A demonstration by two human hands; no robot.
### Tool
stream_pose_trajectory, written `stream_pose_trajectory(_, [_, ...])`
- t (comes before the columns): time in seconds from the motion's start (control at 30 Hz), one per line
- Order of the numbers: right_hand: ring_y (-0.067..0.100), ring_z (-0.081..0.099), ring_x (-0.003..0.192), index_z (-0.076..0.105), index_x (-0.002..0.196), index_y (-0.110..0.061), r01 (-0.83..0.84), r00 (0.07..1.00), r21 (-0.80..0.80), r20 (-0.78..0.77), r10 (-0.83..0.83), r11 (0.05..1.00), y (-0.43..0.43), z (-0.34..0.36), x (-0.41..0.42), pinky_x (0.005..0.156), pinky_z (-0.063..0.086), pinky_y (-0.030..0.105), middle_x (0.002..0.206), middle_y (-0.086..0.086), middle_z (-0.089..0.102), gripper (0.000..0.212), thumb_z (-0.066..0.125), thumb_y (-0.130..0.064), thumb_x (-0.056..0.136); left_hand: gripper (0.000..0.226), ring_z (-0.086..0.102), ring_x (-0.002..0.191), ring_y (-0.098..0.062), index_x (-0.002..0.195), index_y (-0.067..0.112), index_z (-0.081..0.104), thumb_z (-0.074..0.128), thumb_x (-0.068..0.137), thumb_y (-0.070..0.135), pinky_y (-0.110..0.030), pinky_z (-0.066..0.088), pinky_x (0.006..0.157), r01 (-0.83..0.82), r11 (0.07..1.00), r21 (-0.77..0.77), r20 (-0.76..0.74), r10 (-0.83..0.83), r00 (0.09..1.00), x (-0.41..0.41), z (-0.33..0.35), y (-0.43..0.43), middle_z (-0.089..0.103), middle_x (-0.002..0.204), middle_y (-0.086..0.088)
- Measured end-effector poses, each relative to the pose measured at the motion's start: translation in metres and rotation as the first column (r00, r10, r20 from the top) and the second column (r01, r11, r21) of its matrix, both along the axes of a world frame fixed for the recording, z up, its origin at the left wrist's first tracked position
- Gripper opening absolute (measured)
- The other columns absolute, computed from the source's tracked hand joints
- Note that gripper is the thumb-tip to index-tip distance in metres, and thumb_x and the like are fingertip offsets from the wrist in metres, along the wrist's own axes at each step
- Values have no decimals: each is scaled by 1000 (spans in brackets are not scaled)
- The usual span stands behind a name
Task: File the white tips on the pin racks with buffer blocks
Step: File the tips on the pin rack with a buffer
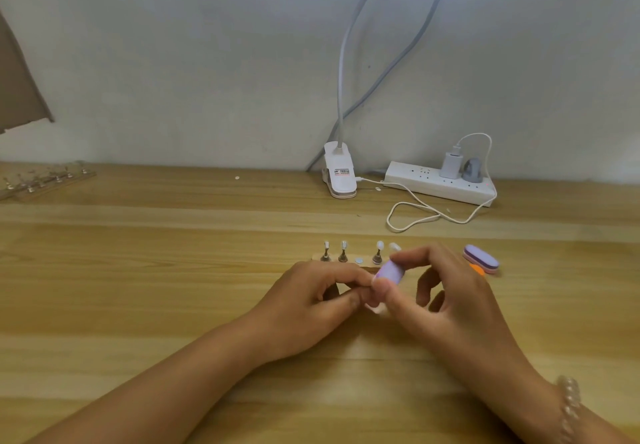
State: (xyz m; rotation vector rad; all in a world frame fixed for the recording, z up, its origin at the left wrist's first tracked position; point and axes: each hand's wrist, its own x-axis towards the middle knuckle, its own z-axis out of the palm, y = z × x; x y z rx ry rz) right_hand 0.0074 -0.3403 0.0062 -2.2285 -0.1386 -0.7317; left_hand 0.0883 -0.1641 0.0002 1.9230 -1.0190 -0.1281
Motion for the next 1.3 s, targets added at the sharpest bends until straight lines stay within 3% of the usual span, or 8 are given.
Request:
stream_pose_trajectory(0.07, [16, 56, 70, 61, 92, -29, -34, 999, -79, 12, 35, 996, 6, 1, -3, 57, 38, 16, 90, -16, 60, 31, 72, -51, 73, 16, 53, 62, -27, 92, 26, 73, 60, 92, 17, -38, 42, 58, -1, 1000, -16, -10, 1, 1000, 1, 0, 0, 65, 76, 17])
stream_pose_trajectory(0.2, [16, 56, 70, 62, 90, -29, 4, 1000, 57, -31, -2, 998, -1, 1, 0, 59, 40, 19, 91, -15, 62, 34, 73, -54, 72, 14, 56, 64, -33, 93, 23, 76, 62, 91, 26, -39, 43, 59, -15, 1000, -19, 6, 15, 1000, 0, 1, -1, 68, 79, 19])
stream_pose_trajectory(0.33, [15, 57, 70, 59, 94, -30, -58, 998, -80, -8, 57, 995, 7, 0, -2, 58, 40, 15, 93, -15, 58, 30, 75, -47, 74, 21, 47, 61, -13, 97, 24, 76, 63, 93, 8, -25, 37, 58, -24, 999, 33, 31, 23, 999, 2, 0, 0, 64, 78, 27])
stream_pose_trajectory(0.5, [17, 56, 68, 59, 94, -29, 6, 1000, -19, -20, -6, 1000, 1, 1, 0, 57, 40, 16, 94, -15, 59, 31, 75, -48, 76, 14, 52, 65, -22, 96, 19, 76, 65, 95, 12, -25, 38, 60, -62, 998, 19, 37, 62, 997, 3, 1, -1, 62, 75, 24])
stream_pose_trajectory(0.7, [16, 51, 64, 59, 90, -25, 13, 1000, 34, -29, -12, 999, -1, 1, 3, 57, 39, 16, 95, -10, 63, 31, 75, -44, 71, 27, 52, 65, -10, 91, 40, 70, 66, 94, 14, -24, 40, 62, -29, 999, 39, 47, 27, 999, 1, 0, 0, 63, 78, 26])
stream_pose_trajectory(0.83, [18, 52, 64, 55, 89, -29, -64, 998, -51, -27, 63, 997, 7, 0, -2, 55, 38, 16, 90, -12, 59, 32, 75, -47, 71, 19, 48, 66, -4, 97, 24, 75, 64, 94, 9, -23, 38, 64, -42, 998, 40, 23, 41, 999, 3, -1, 0, 61, 78, 25])
stream_pose_trajectory(1.13, [16, 50, 60, 57, 94, -29, 52, 998, 188, 13, -55, 981, -5, 1, 4, 57, 39, 14, 94, -14, 66, 34, 76, -48, 72, 16, 50, 56, -1, 99, 25, 73, 64, 96, 13, -24, 43, 59, -31, 999, -24, -17, 31, 999, 3, 0, -1, 70, 83, 17])
stream_pose_trajectory(1.3, [16, 53, 62, 56, 95, -33, -45, 999, -55, -10, 45, 997, 8, 0, -3, 54, 37, 13, 89, -17, 55, 34, 71, -51, 71, 22, 47, 56, 0, 101, 24, 74, 62, 95, 7, -19, 38, 57, -22, 1000, -18, -26, 22, 999, 3, 0, 0, 66, 82, 22])
